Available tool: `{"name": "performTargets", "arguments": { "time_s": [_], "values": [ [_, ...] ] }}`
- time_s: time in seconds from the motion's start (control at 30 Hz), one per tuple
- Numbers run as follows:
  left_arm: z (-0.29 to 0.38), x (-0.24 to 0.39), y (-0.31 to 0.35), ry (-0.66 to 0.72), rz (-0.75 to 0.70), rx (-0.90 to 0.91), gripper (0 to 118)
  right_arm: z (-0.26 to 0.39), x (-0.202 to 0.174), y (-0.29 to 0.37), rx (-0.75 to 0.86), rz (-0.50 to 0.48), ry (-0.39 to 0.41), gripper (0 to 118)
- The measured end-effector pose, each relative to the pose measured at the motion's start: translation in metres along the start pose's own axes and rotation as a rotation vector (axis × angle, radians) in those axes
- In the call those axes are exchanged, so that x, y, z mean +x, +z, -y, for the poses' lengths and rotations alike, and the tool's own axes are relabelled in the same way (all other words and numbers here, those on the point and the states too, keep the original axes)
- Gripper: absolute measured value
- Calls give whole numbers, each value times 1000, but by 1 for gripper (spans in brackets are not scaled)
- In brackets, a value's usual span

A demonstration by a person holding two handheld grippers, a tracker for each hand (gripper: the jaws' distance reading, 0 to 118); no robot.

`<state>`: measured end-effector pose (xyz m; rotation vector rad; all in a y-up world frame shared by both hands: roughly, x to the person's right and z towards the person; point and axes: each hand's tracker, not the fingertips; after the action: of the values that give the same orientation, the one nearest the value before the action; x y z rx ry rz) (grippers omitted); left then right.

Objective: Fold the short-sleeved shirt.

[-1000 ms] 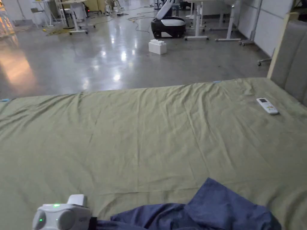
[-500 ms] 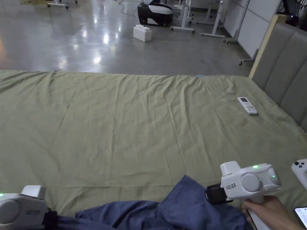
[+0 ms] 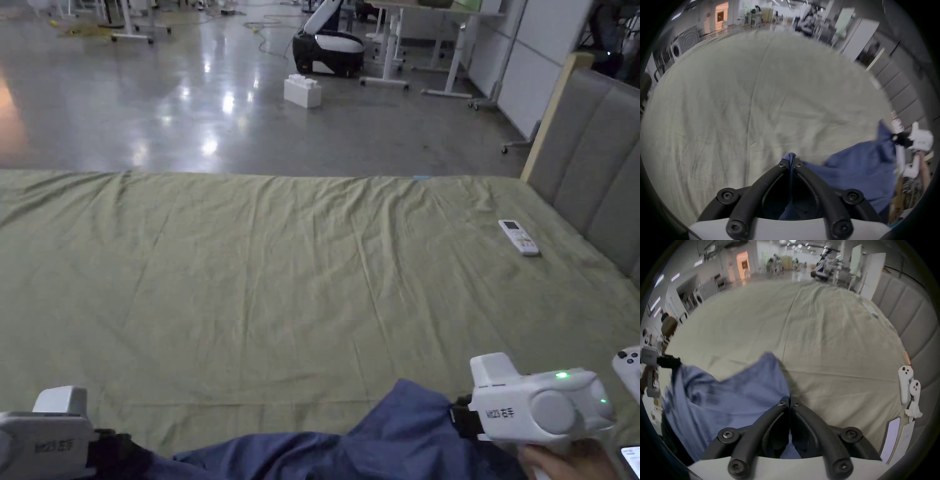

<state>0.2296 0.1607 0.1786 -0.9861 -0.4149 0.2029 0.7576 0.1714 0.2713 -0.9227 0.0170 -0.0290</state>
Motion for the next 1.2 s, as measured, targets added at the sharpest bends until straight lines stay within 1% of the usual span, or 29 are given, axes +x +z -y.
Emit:
{"name": "performTargets", "arguments": {
  "time_s": [0.03, 0.07, 0.17, 0.23, 0.3, 0.33, 0.4, 0.47, 0.5, 0.57, 0.6, 0.63, 0.67, 0.7, 0.8, 0.83, 0.9, 1.03, 1.13, 1.2],
  "values": [
    [-4, -1, 17, -9, 9, 56, 3, -1, 0, 20, 53, -6, -15, 2],
    [-6, 2, 44, -32, -16, 116, 3, -3, -2, 48, 124, -14, -17, 2],
    [-15, 16, 117, -99, 41, 248, 3, -13, -2, 125, 284, -18, -46, 2],
    [-20, 28, 166, -166, 13, 334, 3, -21, -1, 171, 390, -21, -76, 2],
    [-28, 38, 212, -180, -1, 433, 3, -34, 3, 215, 488, -29, -104, 2],
    [-32, 42, 231, -200, 5, 475, 3, -41, 3, 234, 529, -16, -105, 2],
    [-41, 52, 273, -232, -41, 588, 3, -56, -3, 276, 619, 6, -96, 2],
    [-52, 58, 305, -232, -36, 650, 3, -70, -7, 308, 679, 1, -104, 2],
    [-57, 61, 323, -216, -25, 687, 3, -78, -9, 322, 706, 0, -86, 2],
    [-67, 68, 350, -210, -47, 748, 3, -94, -17, 348, 757, 42, -64, 2],
    [-72, 72, 363, -226, -92, 792, 3, -103, -21, 362, 789, 51, -36, 2],
    [-77, 76, 373, -236, -123, 809, 3, -109, -24, 371, 800, 51, -32, 2],
    [-82, 78, 384, -244, -135, 813, 3, -117, -24, 381, 832, 57, -54, 2],
    [-85, 82, 394, -250, -122, 829, 3, -126, -26, 394, 852, 49, -52, 2],
    [-96, 91, 423, -255, -121, 885, 3, -145, -34, 424, 922, 79, -65, 2],
    [-99, 93, 431, -266, -132, 890, 3, -151, -38, 433, 940, 89, -60, 2],
    [-107, 97, 447, -267, -139, 922, 3, -164, -46, 455, 1002, 124, -25, 2],
    [-125, 99, 461, -263, -146, 961, 3, -183, -48, 478, 1038, 164, -58, 2],
    [-133, 102, 462, -261, -152, 978, 3, -191, -48, 485, 1049, 180, -54, 2],
    [-138, 98, 458, -264, -127, 968, 3, -191, -52, 487, 1050, 202, -40, 2]
  ]
}}
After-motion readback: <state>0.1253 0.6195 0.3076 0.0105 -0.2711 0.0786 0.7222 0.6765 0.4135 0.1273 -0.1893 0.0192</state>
